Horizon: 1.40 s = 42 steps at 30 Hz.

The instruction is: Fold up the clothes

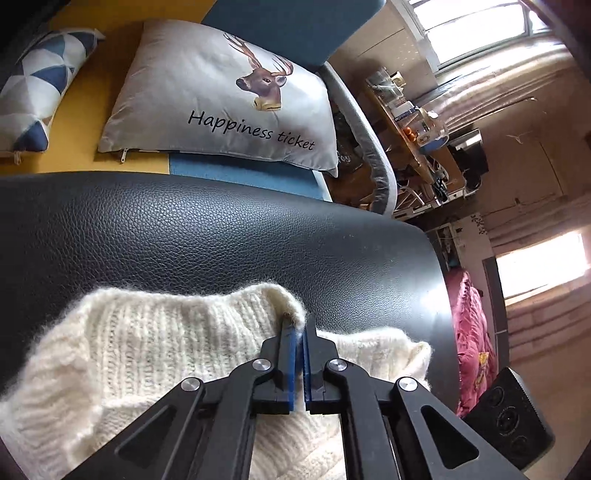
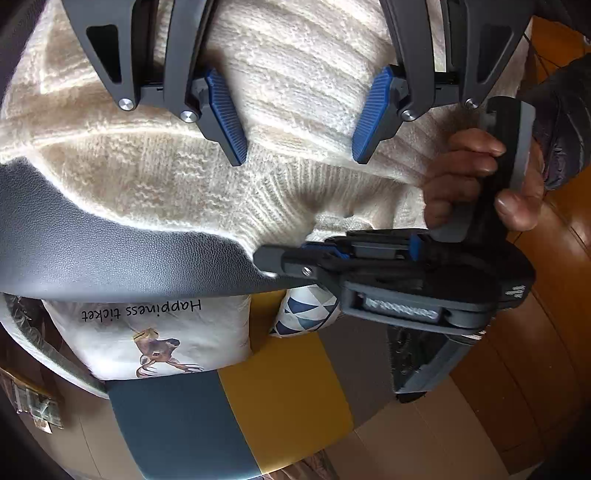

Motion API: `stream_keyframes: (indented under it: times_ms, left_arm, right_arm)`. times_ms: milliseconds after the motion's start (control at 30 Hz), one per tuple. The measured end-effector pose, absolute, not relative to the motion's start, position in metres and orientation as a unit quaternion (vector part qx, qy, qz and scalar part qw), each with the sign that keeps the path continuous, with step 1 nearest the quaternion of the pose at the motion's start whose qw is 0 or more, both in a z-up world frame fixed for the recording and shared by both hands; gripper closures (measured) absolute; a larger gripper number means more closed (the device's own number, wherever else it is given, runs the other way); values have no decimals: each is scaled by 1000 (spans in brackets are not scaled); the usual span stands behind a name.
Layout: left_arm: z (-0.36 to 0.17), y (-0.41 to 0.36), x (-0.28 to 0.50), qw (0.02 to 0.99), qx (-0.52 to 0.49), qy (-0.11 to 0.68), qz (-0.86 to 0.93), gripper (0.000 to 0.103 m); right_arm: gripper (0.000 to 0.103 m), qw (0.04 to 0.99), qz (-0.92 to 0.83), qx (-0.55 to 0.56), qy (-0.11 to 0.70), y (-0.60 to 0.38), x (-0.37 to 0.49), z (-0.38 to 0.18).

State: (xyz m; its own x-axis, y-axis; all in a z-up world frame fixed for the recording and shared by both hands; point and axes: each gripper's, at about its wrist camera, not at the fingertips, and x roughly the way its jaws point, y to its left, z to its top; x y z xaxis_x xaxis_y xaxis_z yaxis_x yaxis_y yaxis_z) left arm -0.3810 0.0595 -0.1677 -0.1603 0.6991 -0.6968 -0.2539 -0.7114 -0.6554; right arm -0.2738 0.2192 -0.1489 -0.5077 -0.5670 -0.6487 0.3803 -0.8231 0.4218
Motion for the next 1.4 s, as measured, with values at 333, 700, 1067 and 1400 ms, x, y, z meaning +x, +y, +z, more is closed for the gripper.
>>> stream_keyframes:
  times_ms: [333, 700, 1067, 1400]
  left_arm:
    - [-106, -21, -282, 267, -495, -269, 782, 53]
    - [-139, -101, -109, 176, -490, -258, 814, 51]
    - [-140, -103, -108, 174, -474, -185, 843, 64]
    - [-119, -175, -2, 169, -460, -201, 848, 41]
  right_arm:
    - [41, 243, -866, 416, -136, 233, -243, -117]
    - [31, 183, -849, 475, -141, 256, -77, -133]
    - [31, 202, -844, 452, -208, 285, -32, -118]
    - [30, 218, -778, 484, -337, 364, 69, -141]
